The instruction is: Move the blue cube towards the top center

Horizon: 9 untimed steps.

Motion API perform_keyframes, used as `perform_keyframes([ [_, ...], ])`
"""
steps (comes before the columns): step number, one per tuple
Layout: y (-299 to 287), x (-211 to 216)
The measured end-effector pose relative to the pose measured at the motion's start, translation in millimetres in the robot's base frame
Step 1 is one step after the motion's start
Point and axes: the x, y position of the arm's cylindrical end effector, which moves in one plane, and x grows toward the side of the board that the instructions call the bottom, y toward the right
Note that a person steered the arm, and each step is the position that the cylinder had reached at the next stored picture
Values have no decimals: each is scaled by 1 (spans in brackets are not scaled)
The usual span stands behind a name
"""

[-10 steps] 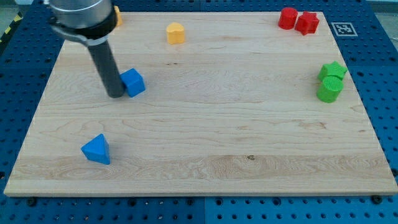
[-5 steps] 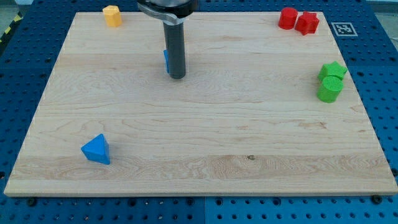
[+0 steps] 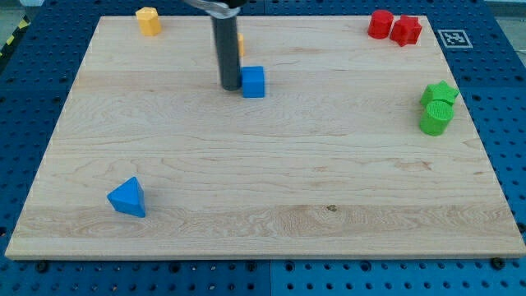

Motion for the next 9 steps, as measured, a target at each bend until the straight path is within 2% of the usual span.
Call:
perform_keyframes([
  [1,27,3],
  [3,52,43],
  [4,69,43],
  [9,69,-26],
])
